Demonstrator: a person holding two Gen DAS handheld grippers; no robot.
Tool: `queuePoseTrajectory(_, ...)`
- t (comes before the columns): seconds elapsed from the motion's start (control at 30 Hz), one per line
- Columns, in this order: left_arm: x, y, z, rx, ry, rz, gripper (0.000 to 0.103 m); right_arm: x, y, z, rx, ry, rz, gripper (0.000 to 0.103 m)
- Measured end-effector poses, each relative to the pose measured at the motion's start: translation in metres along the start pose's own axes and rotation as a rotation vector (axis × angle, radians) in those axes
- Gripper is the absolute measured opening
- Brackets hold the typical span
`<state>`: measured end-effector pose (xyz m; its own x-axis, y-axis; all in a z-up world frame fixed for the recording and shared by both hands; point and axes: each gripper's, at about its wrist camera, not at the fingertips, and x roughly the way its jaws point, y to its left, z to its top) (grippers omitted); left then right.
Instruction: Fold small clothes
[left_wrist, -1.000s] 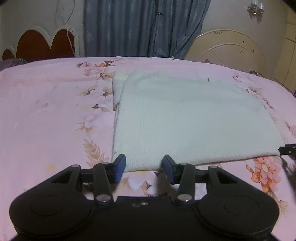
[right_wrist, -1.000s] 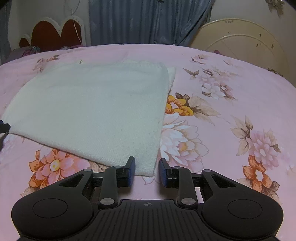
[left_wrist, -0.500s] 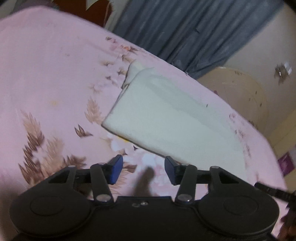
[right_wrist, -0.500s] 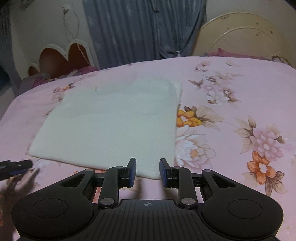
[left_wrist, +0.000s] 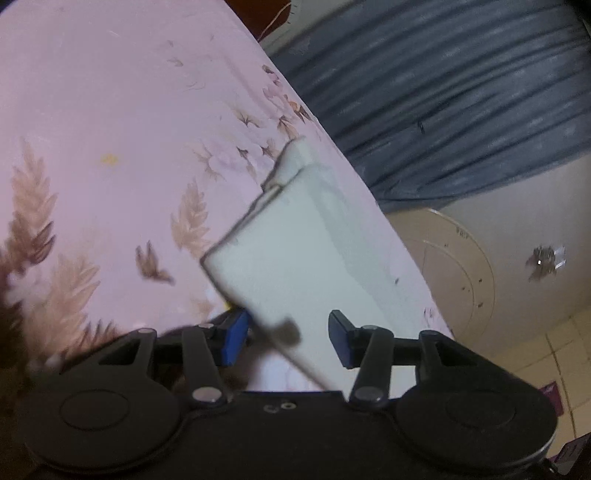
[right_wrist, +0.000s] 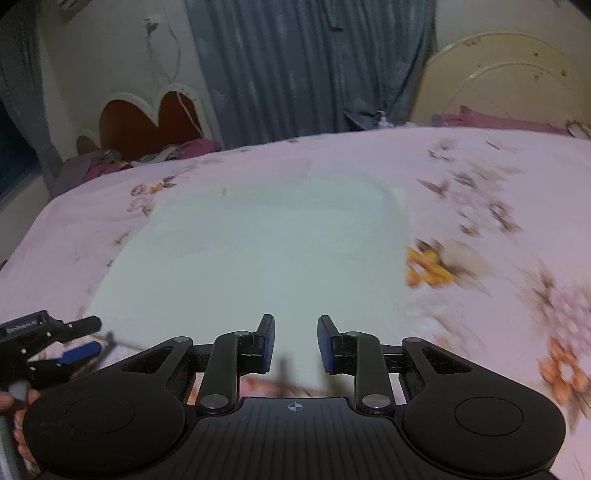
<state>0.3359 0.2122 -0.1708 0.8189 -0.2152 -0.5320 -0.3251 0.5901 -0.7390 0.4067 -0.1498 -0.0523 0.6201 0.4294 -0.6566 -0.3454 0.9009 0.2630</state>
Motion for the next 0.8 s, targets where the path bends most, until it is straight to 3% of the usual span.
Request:
queuePoseTrajectory(0.07,0.008,-0.002,0.005,-0.007,-0.008,-0.003,0.047,0.015,0.009,0.012,-0.009,0.009,0.019,0.002)
queuePoseTrajectory(0.33,0.041,0.004,0.022,-0.071,-0.055,-0.042,0.031,0.088,0.043,0.046,-0.053,0.057,0.035,0.002)
queuePoseTrajectory(0.6,0.059,-0.001,0.031,-0.038,-0.077,-0.054,0.031,0.131,0.048,0.045,-0.047,0.119,0.017,0.002)
queuePoseTrajectory(0.7,0.061,-0.002,0.033,-0.046,-0.057,-0.034,0.008,0.138,0.044,0.043,-0.05,0.14,0.015,0.002)
queuePoseTrajectory(0.8,0.053,0.005,0.035,-0.077,-0.063,-0.042,0.012,0.127,0.044,0.046,-0.049,0.101,0.028,0.002)
